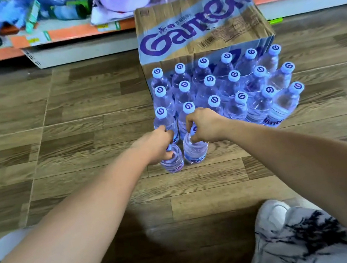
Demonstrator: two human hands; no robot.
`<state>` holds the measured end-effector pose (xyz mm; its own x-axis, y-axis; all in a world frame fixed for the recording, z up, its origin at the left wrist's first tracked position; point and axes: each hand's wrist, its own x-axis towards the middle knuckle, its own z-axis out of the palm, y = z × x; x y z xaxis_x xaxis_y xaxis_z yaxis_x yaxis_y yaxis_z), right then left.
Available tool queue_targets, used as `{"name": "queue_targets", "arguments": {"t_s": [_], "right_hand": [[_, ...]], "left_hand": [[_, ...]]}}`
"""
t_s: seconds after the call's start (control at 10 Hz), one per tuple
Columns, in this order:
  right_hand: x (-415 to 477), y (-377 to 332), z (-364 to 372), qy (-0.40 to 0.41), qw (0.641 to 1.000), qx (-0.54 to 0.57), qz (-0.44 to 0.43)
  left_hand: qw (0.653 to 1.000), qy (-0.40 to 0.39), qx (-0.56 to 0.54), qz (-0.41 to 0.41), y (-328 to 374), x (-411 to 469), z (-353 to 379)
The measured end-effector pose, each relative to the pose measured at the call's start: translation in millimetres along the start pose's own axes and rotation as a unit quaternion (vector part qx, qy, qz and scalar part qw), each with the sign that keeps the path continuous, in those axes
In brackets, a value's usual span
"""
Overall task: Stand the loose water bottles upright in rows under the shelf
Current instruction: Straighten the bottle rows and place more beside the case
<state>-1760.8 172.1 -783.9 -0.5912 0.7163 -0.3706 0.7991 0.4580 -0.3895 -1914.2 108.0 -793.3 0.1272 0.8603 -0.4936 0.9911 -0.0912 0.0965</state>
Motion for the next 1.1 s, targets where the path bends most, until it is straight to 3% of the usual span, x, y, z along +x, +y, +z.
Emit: {"name": "queue_targets", "arguments": {"t_s": [0.5, 1.1], "right_hand": [[11.6, 5.7, 7.6, 0.022, 0.999, 0.028, 0.026], [14.8, 2.5, 22.5, -0.02, 0.998, 0.033, 0.056]], "left_hand": [[0.998, 0.047, -0.029, -0.042, 2.5, 18.5, -2.1], [0.983, -0.012, -0.155, -0.097, -17.4, 19.0, 7.5]]}}
